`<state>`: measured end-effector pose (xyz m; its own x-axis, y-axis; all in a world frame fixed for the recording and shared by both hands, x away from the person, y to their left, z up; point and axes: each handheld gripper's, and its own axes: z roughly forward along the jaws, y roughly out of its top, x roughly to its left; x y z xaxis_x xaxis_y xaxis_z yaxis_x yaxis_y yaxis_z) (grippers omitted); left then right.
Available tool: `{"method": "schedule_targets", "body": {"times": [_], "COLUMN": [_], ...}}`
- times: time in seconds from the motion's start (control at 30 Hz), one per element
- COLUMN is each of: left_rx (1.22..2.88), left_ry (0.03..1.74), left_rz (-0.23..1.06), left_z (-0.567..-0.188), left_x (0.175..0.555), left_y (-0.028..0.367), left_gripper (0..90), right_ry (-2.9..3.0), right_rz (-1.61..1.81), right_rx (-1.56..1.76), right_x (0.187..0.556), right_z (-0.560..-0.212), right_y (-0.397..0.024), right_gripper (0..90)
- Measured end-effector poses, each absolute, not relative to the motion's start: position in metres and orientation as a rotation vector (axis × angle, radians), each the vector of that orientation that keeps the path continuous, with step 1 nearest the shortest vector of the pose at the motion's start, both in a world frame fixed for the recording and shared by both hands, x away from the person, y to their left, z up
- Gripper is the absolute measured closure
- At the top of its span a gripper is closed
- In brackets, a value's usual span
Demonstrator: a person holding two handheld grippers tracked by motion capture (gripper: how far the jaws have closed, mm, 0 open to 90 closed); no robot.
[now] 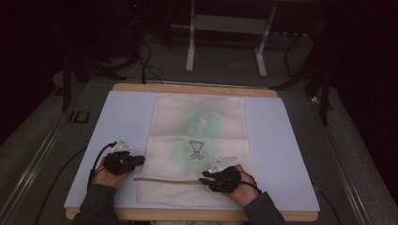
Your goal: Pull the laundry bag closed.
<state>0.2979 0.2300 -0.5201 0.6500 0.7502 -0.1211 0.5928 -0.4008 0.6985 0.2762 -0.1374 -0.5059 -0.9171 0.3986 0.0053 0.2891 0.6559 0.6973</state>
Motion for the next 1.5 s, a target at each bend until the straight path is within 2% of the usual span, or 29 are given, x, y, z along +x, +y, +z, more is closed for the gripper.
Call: {"method": "schedule_targets", "body": {"times": [0.3,0.47,0.57,1.23,1.5], "left_rx": [2.146,2.158,2.160,2.193,2.180], "left_ry": [1.015,0.997,0.990,0.970,0.976], "left_rz": [0.239,0.225,0.212,0.181,0.186], "left_z": [-0.521,-0.521,-0.521,-0.526,-0.526], "left_x": [0.298,0.298,0.298,0.302,0.302], "left_y": [0.228,0.226,0.225,0.223,0.223], "left_gripper": [82.8,89.1,89.5,89.4,88.0], "right_ry": [2.729,2.720,2.725,2.762,2.765], "right_rz": [1.107,1.103,1.095,1.148,1.179], "right_rx": [0.480,0.425,0.400,0.318,0.309], "right_x": [0.276,0.275,0.274,0.275,0.277], "right_z": [-0.501,-0.500,-0.500,-0.504,-0.509], "right_y": [-0.114,-0.102,-0.094,-0.044,-0.025], "right_gripper": [71.8,73.2,74.4,68.9,76.3]}}
